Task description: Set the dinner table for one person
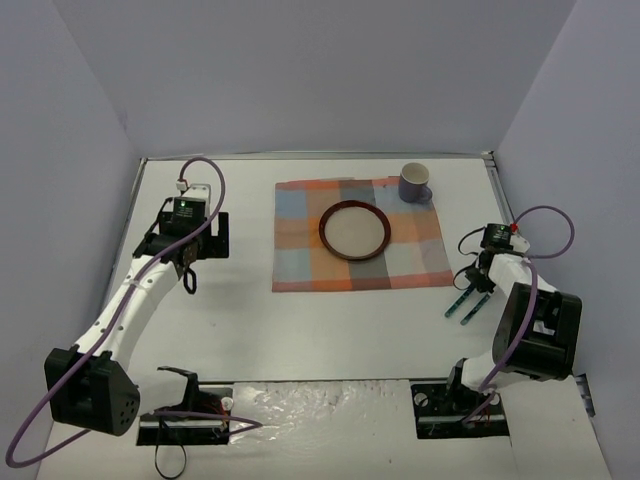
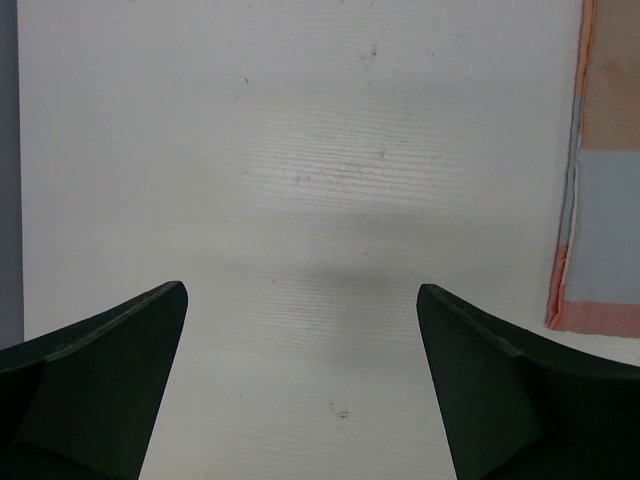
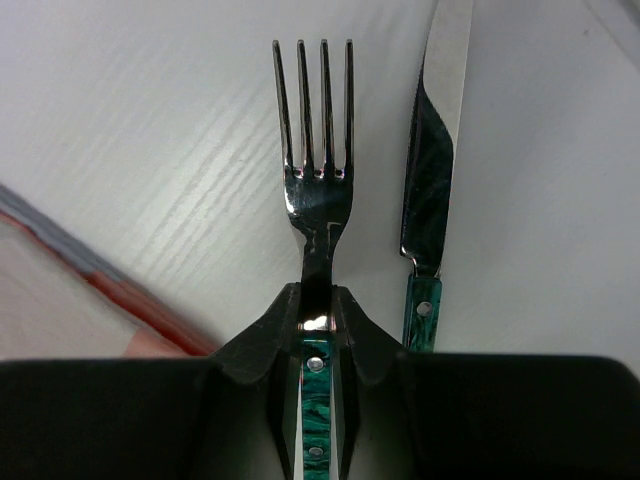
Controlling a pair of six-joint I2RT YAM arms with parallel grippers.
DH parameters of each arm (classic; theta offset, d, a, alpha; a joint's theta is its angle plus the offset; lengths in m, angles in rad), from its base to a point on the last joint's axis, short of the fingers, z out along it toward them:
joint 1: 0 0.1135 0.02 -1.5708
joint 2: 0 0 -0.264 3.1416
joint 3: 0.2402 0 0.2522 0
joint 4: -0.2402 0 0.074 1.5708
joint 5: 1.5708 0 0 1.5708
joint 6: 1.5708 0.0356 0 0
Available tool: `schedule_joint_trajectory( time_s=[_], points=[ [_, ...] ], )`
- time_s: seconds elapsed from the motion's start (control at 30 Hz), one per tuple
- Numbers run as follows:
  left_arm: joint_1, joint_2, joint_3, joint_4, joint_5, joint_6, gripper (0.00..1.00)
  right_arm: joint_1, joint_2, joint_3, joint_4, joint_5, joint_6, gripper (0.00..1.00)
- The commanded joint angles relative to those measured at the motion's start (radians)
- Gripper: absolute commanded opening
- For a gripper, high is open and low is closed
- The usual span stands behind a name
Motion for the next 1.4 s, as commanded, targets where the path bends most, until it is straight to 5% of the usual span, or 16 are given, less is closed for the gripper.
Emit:
schedule_joint_trajectory(
  time_s=[0.0, 0.43, 0.77, 1.03, 1.37],
  points=[
    [-0.004, -0.04, 0.023, 0.042, -0.023, -0.013, 0.97, 0.052, -0.109, 0.126, -0.046, 0.082, -0.033, 0.0],
    [-0.002, -0.065, 0.034, 0.026, -0.039, -0.013, 0.97, 0.53, -0.075, 0.525, -0.202, 0.133, 0.003, 0.0],
    [0.001, -0.072, 0.031, 0.021, -0.077, -0.016, 0.97, 0.906, 0.32, 0.915, -0.211, 0.073, 0.083, 0.0],
    [0.002, -0.072, 0.031, 0.02, -0.086, -0.025, 0.97, 1.003, 0.612, 1.145, -0.234, 0.034, 0.132, 0.0],
    [0.004, -0.064, 0.036, 0.012, -0.092, -0.031, 0.97, 1.027, 0.761, 1.183, -0.242, 0.096, 0.163, 0.0]
  ],
)
